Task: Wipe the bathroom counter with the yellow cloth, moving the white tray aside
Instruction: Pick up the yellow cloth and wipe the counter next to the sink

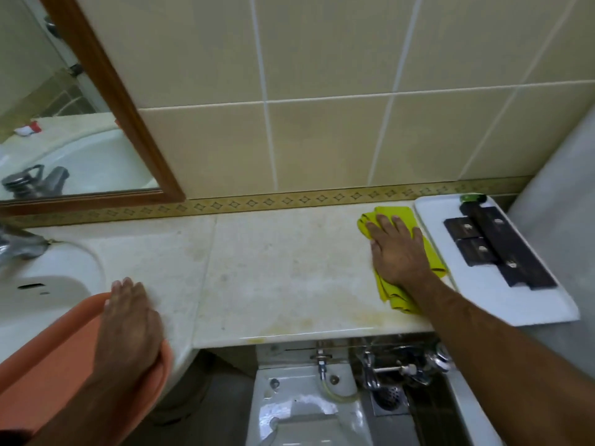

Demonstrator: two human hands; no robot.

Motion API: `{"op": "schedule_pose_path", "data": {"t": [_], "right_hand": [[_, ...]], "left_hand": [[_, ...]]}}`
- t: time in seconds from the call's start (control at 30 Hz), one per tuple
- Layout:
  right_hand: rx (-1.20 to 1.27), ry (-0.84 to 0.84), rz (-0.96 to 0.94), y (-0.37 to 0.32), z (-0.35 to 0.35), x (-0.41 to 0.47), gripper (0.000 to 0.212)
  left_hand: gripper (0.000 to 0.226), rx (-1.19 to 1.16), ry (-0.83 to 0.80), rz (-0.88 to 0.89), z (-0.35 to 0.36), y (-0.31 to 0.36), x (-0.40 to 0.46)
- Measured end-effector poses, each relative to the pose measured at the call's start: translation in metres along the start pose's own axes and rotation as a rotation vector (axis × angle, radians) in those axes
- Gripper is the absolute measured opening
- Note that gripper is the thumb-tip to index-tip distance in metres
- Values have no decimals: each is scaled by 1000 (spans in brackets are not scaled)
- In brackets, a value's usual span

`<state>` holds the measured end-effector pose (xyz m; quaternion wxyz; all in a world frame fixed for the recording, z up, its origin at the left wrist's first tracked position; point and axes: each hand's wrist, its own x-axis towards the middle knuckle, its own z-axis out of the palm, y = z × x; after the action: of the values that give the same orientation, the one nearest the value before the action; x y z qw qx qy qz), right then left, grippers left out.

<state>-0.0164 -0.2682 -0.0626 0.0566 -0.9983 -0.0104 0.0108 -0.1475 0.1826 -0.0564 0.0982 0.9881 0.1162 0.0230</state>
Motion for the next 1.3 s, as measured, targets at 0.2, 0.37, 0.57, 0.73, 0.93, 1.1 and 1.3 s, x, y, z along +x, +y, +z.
{"op": "schedule_pose_path", "data": {"t": [0.2,0.37,0.57,0.73,0.93,1.1,1.3], "right_hand": [[116,66,137,13,0,-23,67],[31,63,133,12,4,-36,58],[-5,102,119,13,12,-34,62],[16,97,169,13,15,-36,65],[29,112,196,6,14,-52,63],[15,127,289,-21,24,-80,64],[22,98,289,-128,34,-112,63]], "left_hand": [[75,308,-90,180,-19,8,25],[69,159,-75,278,-1,69,40],[70,47,-106,305,40,113,46],[72,38,-82,316,47,108,52],[71,13,-81,331,49,109,53],[71,8,-66,333,47,111,52],[69,47,-100,347,36,106,49]]}}
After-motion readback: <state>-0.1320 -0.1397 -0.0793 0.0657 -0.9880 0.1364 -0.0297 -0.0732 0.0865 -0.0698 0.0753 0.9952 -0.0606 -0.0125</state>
